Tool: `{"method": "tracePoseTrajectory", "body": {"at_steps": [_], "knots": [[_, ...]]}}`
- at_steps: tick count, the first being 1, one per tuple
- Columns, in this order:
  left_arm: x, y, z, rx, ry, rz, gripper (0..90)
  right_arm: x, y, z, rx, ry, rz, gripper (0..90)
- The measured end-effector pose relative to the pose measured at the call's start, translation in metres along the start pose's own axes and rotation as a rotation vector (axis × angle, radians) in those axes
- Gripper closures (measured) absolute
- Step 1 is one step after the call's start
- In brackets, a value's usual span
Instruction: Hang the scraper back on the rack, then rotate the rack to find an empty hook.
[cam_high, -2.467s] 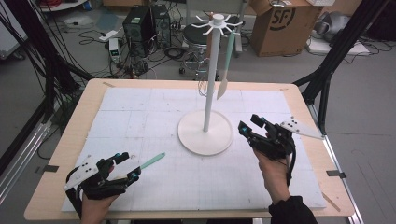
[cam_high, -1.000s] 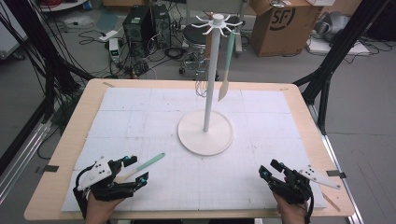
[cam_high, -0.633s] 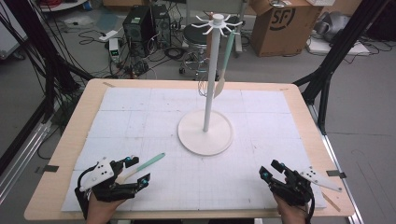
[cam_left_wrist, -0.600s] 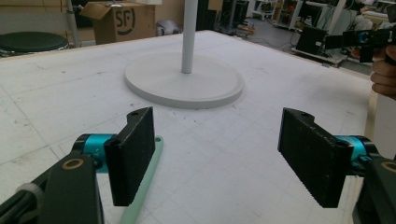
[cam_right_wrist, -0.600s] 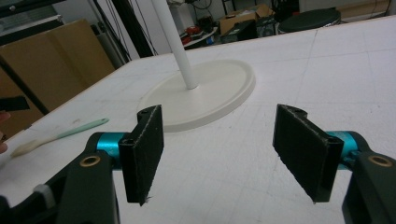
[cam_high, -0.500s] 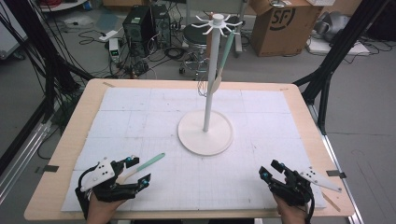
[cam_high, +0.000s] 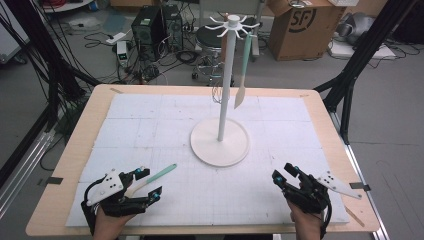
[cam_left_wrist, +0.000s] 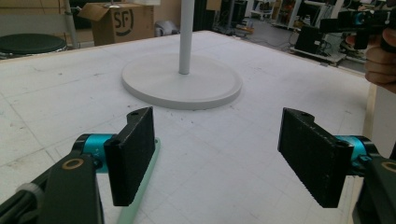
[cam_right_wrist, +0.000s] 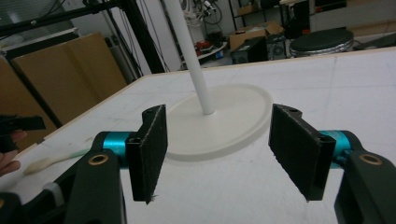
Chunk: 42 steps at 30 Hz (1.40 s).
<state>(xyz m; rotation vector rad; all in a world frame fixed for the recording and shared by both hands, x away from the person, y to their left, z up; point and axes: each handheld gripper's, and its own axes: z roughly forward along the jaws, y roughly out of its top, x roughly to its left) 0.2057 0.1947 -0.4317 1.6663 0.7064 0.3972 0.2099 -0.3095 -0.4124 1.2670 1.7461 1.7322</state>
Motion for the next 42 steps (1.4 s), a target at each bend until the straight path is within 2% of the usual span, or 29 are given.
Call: {"method": "tracePoseTrajectory", "body": {"at_steps": [6,8,12,17,24,26,31,33,39,42], "knots": [[0.001,-0.001,-0.001,0.002,0.000,-0.003,28.0,0.014,0.015,0.015,-0.013,0.037,-0.022,36.5],[0.001,-0.001,0.000,0.002,0.002,-0.003,28.0,0.019,0.027,0.022,-0.031,0.050,-0.040,37.3],[0.000,-0.001,0.000,0.005,-0.004,-0.002,28.0,0.034,0.059,0.034,-0.082,0.091,-0.065,38.5],[0.000,-0.001,0.002,0.006,-0.007,-0.001,28.0,0.053,0.106,0.050,-0.152,0.152,-0.071,47.4],[-0.001,-0.001,0.002,0.001,-0.019,0.000,28.0,0.066,0.157,0.072,-0.235,0.176,-0.070,56.4],[-0.001,-0.001,0.002,0.001,-0.022,-0.002,28.0,0.068,0.168,0.078,-0.252,0.176,-0.075,58.7],[-0.002,-0.001,0.004,0.003,-0.033,0.002,28.0,0.070,0.192,0.096,-0.283,0.191,-0.044,63.5],[-0.003,-0.001,0.004,0.003,-0.033,0.003,28.0,0.070,0.200,0.103,-0.290,0.183,-0.040,66.1],[-0.002,-0.002,0.005,0.005,-0.042,0.001,28.0,0.067,0.220,0.119,-0.331,0.182,-0.005,77.6],[-0.001,-0.003,0.005,0.004,-0.042,-0.003,28.0,0.063,0.226,0.124,-0.347,0.180,0.007,80.1]]}}
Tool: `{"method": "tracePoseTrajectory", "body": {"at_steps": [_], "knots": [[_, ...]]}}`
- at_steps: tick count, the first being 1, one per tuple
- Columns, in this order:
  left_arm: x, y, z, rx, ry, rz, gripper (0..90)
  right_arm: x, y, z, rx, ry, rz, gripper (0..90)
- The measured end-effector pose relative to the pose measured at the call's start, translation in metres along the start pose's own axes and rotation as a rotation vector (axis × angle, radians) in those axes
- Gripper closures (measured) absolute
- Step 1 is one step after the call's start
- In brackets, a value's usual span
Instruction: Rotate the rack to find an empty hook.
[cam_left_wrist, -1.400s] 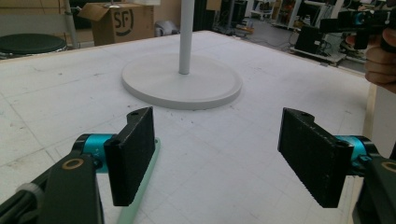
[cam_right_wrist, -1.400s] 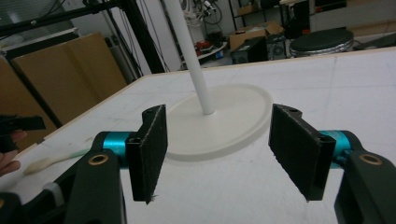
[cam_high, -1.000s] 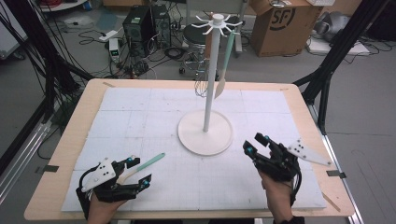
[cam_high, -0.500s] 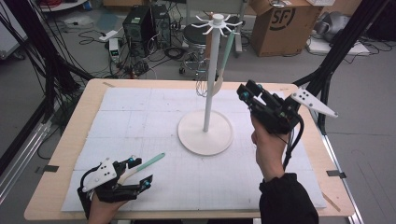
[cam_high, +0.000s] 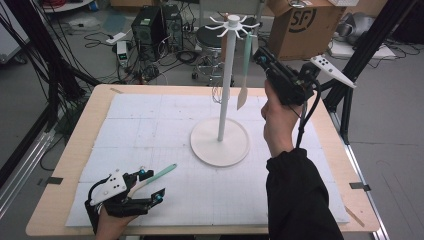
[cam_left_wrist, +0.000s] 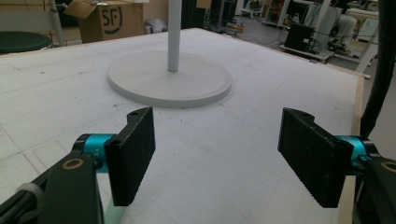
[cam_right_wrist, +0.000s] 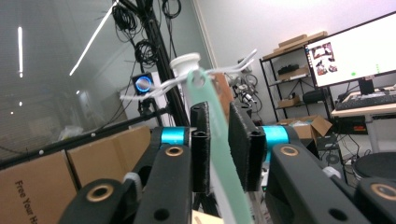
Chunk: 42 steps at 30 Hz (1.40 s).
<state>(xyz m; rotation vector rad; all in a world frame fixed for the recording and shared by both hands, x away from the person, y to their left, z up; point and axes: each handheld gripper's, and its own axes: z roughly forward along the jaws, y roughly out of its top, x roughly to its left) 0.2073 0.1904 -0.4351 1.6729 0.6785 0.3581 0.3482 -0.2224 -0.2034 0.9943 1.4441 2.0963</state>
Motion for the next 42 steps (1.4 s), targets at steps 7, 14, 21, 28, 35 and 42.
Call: {"method": "tracePoseTrajectory", "body": {"at_steps": [7,14,21,28,35,42], "knots": [[-0.001,-0.001,0.003,0.004,-0.014,0.000,28.0,-0.008,0.007,0.008,-0.020,-0.015,0.000,89.7],[-0.002,-0.001,0.005,0.008,-0.024,0.002,28.1,-0.019,0.015,0.017,-0.047,-0.044,0.027,90.0],[-0.001,-0.002,0.005,0.008,-0.030,-0.004,28.1,-0.018,0.021,0.028,-0.037,-0.063,0.006,90.0],[-0.001,-0.002,0.005,0.006,-0.034,-0.002,28.2,-0.009,0.024,0.035,-0.028,-0.050,-0.019,90.0],[-0.001,-0.001,0.004,0.000,-0.030,-0.003,28.2,-0.005,0.022,0.038,-0.022,-0.051,-0.027,90.0],[0.000,-0.002,0.004,0.001,-0.031,-0.006,28.3,-0.002,0.021,0.040,-0.010,-0.048,-0.040,90.0]]}}
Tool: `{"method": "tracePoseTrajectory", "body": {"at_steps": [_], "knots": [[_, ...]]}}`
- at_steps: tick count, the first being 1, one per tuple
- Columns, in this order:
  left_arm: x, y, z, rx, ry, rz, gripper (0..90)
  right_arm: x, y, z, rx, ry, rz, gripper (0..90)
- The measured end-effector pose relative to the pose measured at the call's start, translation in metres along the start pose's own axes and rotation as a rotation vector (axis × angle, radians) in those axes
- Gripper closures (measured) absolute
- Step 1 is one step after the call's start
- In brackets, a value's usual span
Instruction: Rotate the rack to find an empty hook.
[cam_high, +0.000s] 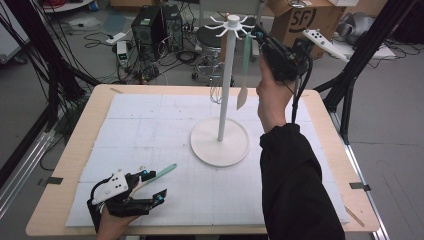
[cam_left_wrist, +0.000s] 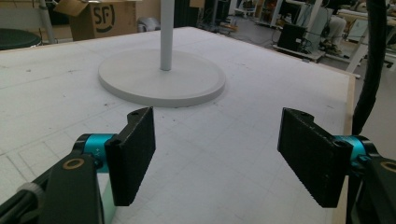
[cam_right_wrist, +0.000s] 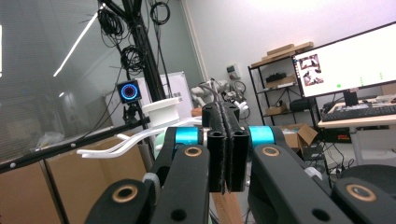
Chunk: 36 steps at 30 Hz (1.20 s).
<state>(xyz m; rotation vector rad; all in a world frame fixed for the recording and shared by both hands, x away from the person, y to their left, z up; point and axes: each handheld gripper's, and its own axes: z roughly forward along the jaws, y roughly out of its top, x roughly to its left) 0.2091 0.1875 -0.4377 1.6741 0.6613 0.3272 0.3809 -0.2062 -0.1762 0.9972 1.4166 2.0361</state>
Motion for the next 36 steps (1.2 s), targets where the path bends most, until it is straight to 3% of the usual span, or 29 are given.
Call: {"method": "tracePoseTrajectory", "body": {"at_steps": [11,36], "knots": [[-0.001,0.001,-0.001,-0.003,0.002,0.000,28.3,0.017,-0.002,0.000,0.008,0.029,-0.044,90.0],[-0.001,0.000,-0.002,-0.002,0.012,0.001,28.7,0.043,-0.016,0.013,0.042,0.087,-0.050,90.0]]}}
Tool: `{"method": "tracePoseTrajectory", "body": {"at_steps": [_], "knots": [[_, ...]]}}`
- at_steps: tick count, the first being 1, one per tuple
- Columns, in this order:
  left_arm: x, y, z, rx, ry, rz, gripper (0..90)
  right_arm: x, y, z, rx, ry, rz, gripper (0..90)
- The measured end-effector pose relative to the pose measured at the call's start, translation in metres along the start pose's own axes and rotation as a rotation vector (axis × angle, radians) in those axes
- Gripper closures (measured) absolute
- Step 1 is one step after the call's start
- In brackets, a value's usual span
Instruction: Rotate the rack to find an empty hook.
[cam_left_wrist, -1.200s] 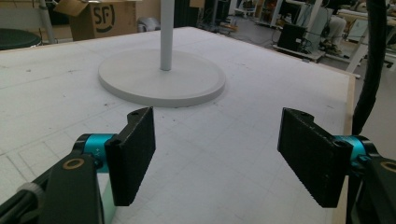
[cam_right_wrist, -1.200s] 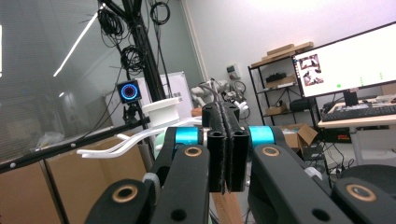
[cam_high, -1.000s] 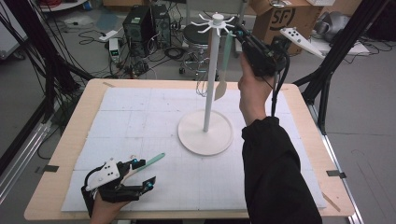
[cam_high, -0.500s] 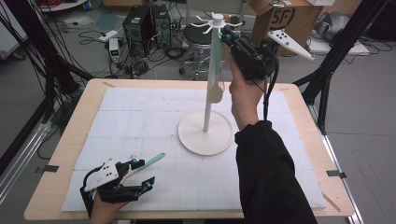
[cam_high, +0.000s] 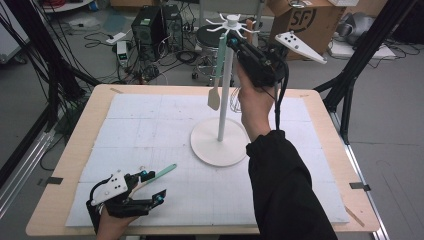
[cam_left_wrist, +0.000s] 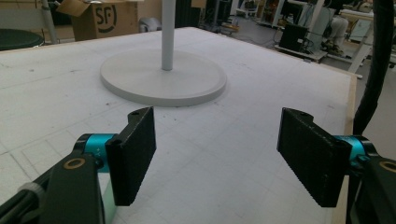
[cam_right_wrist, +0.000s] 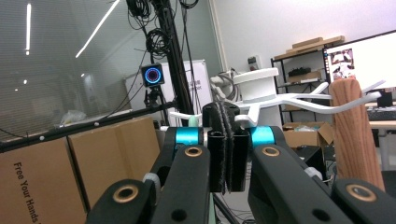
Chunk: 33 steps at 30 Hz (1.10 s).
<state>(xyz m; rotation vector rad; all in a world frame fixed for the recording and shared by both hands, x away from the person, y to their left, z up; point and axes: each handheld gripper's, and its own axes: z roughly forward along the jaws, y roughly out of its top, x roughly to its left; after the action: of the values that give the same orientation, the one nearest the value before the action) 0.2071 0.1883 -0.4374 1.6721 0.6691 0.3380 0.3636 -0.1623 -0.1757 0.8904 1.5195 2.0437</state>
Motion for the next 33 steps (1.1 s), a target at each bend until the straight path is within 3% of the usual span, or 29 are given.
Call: {"method": "tracePoseTrajectory", "body": {"at_steps": [7,14,21,25,33], "knots": [[0.001,0.000,0.000,0.002,0.000,0.002,28.8,0.003,0.000,-0.004,-0.003,-0.015,-0.012,90.0],[-0.002,0.000,0.001,0.003,-0.001,0.004,28.9,0.003,-0.004,-0.021,-0.001,-0.023,-0.047,90.0],[-0.003,0.000,0.001,0.007,-0.001,0.009,29.0,-0.009,-0.004,-0.032,-0.006,-0.074,-0.046,90.0],[-0.002,0.001,0.001,0.001,-0.002,0.009,29.0,-0.017,0.005,-0.032,-0.018,-0.121,-0.032,90.0],[-0.003,0.001,0.000,0.004,-0.002,0.009,29.0,-0.007,0.013,-0.025,-0.027,-0.105,-0.043,90.0]]}}
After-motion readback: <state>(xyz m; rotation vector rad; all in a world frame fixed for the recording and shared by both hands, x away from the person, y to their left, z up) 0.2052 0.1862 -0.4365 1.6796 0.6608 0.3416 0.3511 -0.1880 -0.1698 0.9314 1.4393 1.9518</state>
